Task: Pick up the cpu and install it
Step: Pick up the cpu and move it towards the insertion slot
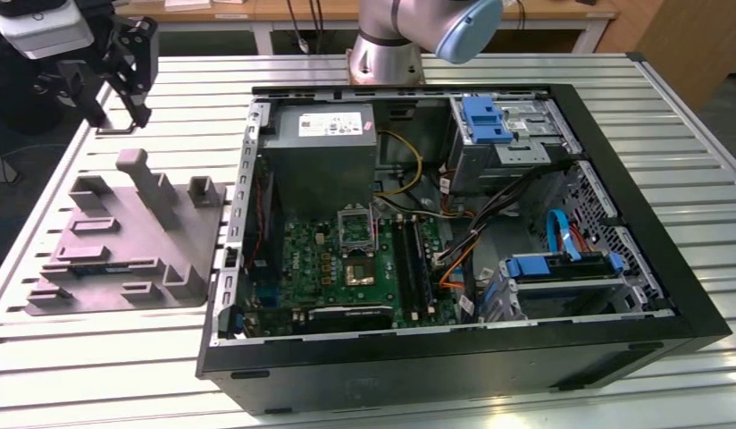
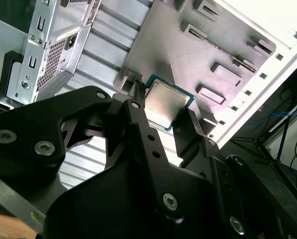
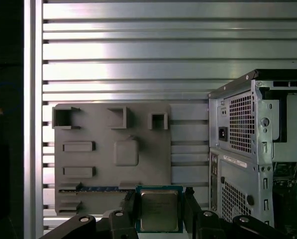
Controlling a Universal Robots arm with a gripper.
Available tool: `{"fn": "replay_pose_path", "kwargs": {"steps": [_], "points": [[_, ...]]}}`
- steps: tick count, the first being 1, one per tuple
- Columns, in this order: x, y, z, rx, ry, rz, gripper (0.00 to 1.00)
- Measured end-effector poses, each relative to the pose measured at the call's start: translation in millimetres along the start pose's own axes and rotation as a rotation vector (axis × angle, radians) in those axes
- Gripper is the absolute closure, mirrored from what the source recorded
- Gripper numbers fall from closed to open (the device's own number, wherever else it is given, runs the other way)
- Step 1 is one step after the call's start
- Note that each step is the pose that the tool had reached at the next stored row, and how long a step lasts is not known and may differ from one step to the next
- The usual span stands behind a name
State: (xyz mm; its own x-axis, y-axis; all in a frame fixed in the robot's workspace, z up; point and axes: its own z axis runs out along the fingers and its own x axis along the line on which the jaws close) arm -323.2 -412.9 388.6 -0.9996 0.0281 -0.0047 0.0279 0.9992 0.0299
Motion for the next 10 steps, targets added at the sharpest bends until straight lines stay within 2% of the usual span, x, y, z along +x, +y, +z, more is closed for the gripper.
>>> {"fn": "replay_pose_path", "kwargs": {"steps": [3, 4, 10], "points": [[-1.2, 0.0, 0.0, 0.0002, 0.0000, 0.000, 0.53], [-4.3, 0.1, 0.0, 0.0002, 0.0000, 0.000, 0.53], [-6.6, 0.2, 0.1, 0.0002, -0.0001, 0.000, 0.53]]}}
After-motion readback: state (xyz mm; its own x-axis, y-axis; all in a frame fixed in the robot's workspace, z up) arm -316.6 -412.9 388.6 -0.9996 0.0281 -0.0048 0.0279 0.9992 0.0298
